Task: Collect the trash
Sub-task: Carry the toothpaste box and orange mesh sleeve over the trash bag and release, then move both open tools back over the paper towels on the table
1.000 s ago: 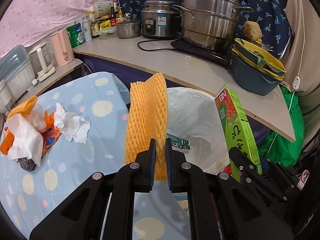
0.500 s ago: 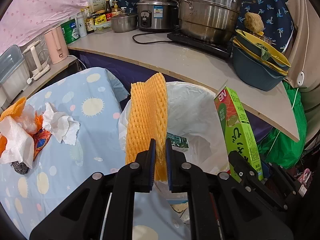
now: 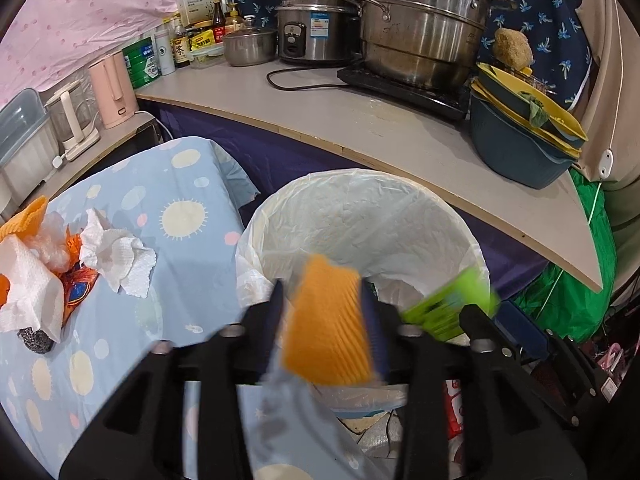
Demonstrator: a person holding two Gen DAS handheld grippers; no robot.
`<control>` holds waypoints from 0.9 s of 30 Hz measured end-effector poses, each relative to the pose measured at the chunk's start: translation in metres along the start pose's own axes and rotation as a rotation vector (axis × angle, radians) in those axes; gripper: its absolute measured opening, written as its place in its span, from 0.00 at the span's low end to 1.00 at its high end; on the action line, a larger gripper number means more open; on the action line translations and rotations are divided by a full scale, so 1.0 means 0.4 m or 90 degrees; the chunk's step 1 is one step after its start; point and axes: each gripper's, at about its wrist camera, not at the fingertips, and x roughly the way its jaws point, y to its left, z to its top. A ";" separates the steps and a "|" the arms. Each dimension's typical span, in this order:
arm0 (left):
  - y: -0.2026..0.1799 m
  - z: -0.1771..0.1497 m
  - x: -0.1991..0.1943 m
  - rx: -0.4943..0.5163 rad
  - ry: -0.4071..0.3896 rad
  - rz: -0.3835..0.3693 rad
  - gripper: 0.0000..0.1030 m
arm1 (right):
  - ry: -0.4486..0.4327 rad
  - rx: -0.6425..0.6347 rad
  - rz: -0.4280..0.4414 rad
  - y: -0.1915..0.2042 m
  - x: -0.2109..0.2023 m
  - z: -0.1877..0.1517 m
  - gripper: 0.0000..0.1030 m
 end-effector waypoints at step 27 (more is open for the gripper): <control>0.157 -0.027 -0.107 -0.070 -0.041 0.020 0.66 | -0.020 -0.040 0.024 0.130 -0.074 -0.008 0.45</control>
